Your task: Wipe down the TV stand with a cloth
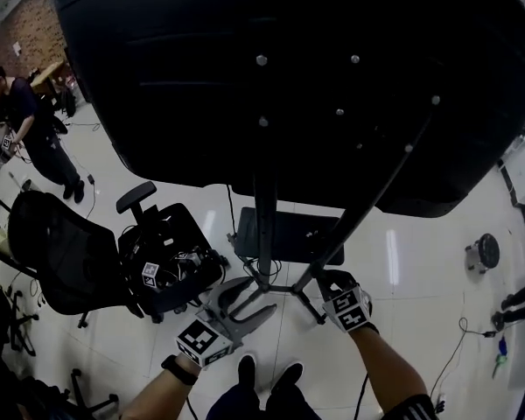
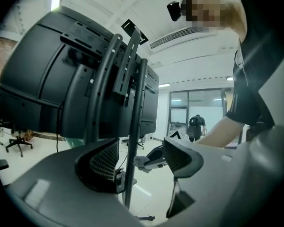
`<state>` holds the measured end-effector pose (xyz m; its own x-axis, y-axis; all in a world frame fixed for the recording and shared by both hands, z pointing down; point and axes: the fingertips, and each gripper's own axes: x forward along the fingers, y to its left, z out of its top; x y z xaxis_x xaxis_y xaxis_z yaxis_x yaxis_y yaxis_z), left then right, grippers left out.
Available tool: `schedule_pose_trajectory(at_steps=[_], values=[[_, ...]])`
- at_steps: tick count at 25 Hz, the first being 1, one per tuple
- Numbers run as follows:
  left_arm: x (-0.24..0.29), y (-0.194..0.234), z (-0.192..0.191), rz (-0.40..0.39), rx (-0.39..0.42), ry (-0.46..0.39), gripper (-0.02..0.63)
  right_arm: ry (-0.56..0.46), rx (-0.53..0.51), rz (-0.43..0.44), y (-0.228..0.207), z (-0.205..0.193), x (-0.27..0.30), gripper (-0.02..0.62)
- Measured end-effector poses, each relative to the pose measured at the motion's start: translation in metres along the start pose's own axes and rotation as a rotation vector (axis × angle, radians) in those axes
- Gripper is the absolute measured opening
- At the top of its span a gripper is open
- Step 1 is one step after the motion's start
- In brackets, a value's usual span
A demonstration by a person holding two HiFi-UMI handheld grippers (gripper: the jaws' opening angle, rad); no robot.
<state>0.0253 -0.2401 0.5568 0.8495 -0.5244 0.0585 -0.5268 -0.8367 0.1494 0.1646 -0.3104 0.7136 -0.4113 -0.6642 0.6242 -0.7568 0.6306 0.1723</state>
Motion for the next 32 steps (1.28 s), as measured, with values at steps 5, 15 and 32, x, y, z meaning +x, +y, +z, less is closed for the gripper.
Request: schedule_pose_trajectory(at_steps=[5,15,32], values=[[-0.030,0.001,0.064,-0.006,0.082,-0.076,0.322,-0.200,-0.082,-0.045,0.000,0.128,-0.067,0.032],[-0.081,-0.002,0.175,-0.026,0.237,-0.221,0.322,-0.560,-0.222,-0.112,0.010,0.371,-0.199,0.032],[-0.116,-0.004,0.250,-0.042,0.304,-0.343,0.321,-0.532,-0.288,-0.195,-0.022,0.529,-0.210,0.032]])
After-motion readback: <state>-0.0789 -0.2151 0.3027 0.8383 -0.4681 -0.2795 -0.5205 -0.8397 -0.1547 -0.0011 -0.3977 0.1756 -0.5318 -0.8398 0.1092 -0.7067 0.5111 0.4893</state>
